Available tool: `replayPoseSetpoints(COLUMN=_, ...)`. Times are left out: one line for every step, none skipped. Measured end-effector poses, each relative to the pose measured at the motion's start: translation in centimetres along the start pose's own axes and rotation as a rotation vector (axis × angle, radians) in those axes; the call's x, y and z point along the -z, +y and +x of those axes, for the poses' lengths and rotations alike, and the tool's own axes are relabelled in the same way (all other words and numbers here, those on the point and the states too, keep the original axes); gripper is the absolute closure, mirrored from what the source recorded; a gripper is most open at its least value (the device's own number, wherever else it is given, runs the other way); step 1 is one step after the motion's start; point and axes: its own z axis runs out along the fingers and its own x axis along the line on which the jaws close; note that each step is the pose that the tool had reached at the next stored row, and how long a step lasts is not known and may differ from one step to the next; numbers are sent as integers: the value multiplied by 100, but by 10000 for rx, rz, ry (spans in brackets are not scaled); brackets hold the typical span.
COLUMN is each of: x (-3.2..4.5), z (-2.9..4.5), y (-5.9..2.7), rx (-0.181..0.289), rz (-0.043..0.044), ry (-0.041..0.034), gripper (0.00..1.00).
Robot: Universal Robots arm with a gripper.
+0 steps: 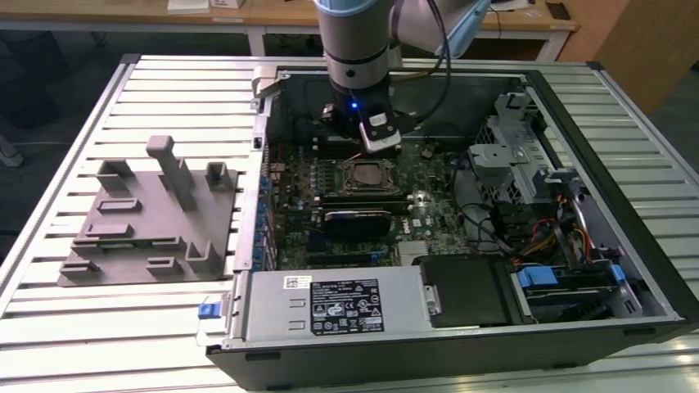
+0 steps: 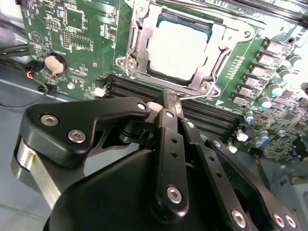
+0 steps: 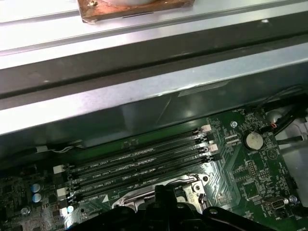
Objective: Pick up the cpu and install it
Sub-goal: 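Install the first cpu locking lever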
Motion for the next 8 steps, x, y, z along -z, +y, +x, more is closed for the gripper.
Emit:
replayPoseSetpoints(x=-3, z=0, y=5, rx=-37, rz=9, ry=-11, gripper=89)
replayPoseSetpoints(x=-7, z=1, y=11, rx=-80, rz=23, ry=-26, gripper=89)
replayPoseSetpoints(x=-10, z=3, y=18, rx=-127, rz=36, ry=-40, gripper=89)
replayPoseSetpoints(x=-13, z=5, y=25, rx=-170, rz=46, ry=-52, gripper=89)
replayPoseSetpoints(x=-17, z=8, y=34, rx=-215, rz=56, ry=-65, gripper=89)
replayPoseSetpoints(x=-21, z=10, y=42, rx=-257, rz=63, ry=-77, gripper=89)
replayPoseSetpoints(x=-25, z=14, y=52, rx=-302, rz=70, ry=-88, gripper=89)
replayPoseSetpoints(x=-29, z=17, y=61, rx=-348, rz=76, ry=-99, gripper=89)
